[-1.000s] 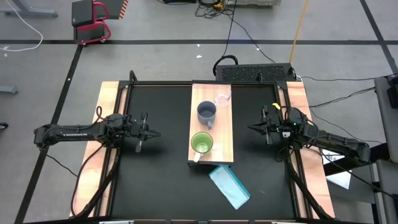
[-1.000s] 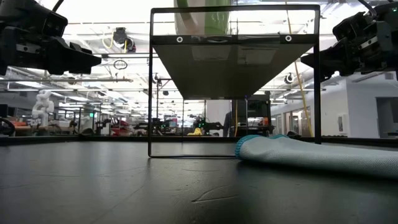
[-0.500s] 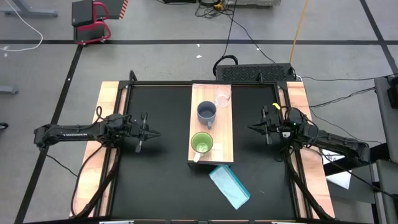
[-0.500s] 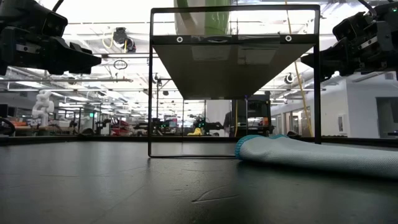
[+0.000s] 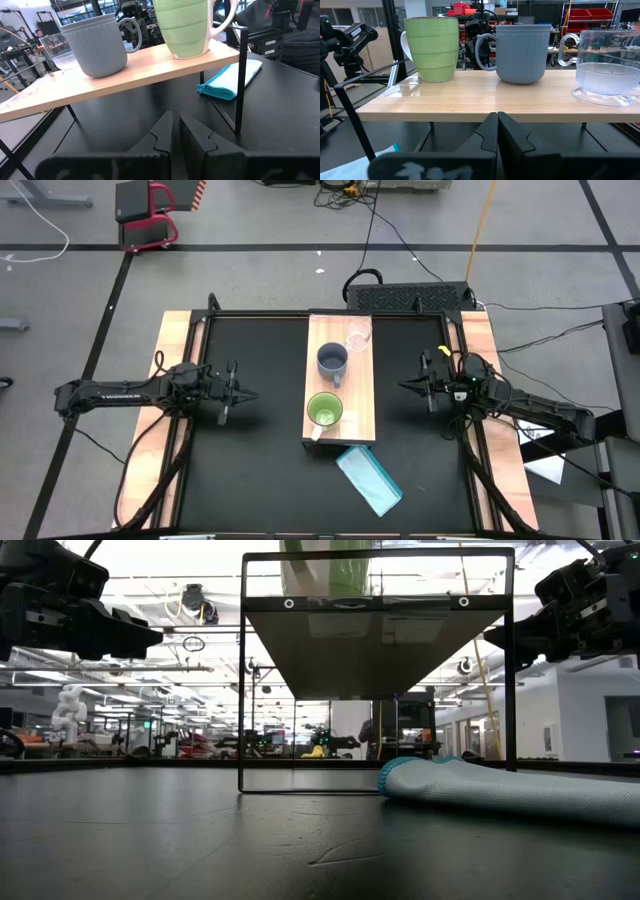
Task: Stack small to large cups/mugs on shelf
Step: Return to Home Position
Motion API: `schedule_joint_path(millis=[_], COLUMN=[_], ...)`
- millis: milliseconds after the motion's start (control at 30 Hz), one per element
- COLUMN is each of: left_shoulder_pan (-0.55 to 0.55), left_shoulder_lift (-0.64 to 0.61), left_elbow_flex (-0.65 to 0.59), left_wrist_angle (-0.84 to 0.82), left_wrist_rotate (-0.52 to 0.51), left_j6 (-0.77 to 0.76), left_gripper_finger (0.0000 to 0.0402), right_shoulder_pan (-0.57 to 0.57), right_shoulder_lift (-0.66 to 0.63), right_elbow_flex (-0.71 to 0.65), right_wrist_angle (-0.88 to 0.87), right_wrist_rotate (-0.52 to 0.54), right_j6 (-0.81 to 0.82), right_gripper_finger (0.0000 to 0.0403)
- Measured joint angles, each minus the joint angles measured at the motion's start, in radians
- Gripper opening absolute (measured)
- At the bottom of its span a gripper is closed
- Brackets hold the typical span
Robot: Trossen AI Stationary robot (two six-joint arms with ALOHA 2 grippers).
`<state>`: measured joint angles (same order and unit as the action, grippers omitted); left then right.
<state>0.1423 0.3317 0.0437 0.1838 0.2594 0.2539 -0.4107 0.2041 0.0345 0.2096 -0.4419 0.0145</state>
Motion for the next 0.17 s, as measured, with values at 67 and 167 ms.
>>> schedule_joint_path(millis=[67,167], left_shoulder_pan=[0.000,0.000], left_shoulder_lift=[0.000,0.000], left_elbow_flex=[0.000,0.000], left_wrist_angle=[0.000,0.000], left_wrist_rotate=[0.000,0.000], left_j6=[0.000,0.000], left_gripper_finger=[0.0033,0.0033], right_shoulder_pan=[0.000,0.000], right_shoulder_lift=[0.000,0.000], right_elbow_flex=[0.000,0.000], right_wrist_angle=[0.000,0.000], right_wrist_rotate=[0.000,0.000], right_j6=[0.000,0.000], right_gripper_finger=[0.0000,0.0000])
